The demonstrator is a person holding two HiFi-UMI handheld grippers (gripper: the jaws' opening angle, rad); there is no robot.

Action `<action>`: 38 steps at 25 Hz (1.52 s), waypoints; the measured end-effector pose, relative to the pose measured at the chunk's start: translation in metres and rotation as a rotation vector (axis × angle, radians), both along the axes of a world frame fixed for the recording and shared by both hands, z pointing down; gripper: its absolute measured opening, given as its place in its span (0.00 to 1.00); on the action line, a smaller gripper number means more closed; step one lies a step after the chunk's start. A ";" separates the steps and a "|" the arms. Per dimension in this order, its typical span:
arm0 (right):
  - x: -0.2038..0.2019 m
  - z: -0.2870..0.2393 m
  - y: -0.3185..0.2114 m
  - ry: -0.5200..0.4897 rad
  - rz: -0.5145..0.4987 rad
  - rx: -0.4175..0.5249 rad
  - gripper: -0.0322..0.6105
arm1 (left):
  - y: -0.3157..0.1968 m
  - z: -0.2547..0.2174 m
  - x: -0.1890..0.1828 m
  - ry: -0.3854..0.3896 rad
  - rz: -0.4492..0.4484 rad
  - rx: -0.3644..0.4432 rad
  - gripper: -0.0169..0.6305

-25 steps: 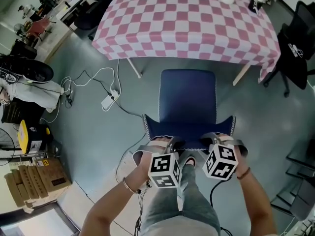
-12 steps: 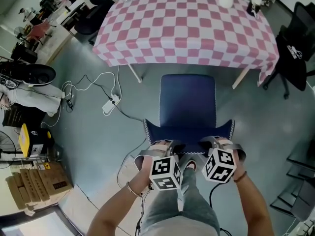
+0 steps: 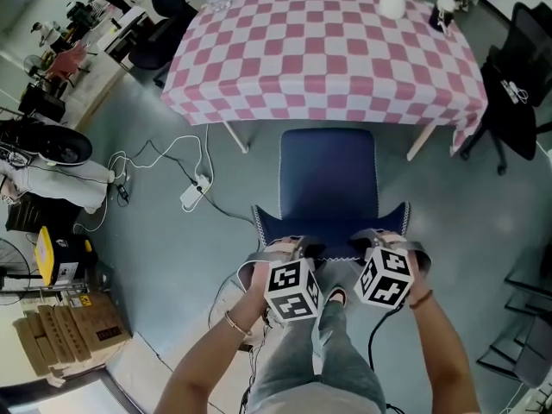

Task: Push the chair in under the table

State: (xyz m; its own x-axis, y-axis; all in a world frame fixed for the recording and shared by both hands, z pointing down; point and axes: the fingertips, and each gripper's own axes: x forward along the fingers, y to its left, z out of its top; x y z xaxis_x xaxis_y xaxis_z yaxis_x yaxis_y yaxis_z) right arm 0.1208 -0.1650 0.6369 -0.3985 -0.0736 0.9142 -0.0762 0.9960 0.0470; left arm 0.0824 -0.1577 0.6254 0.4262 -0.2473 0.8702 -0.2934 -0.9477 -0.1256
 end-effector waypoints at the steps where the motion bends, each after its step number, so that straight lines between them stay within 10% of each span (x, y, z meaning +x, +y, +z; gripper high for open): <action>1: -0.001 0.000 -0.004 -0.001 0.000 0.001 0.23 | -0.004 0.000 -0.001 0.001 0.001 0.003 0.17; 38: -0.025 0.000 -0.123 -0.008 0.034 0.031 0.23 | -0.125 0.000 -0.024 0.039 -0.001 0.061 0.18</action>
State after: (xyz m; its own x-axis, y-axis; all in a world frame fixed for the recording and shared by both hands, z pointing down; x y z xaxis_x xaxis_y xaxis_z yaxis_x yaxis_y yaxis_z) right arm 0.0960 -0.2877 0.6369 -0.4023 -0.1160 0.9082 -0.1107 0.9908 0.0775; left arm 0.0589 -0.2831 0.6252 0.4591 -0.3001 0.8362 -0.2999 -0.9383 -0.1721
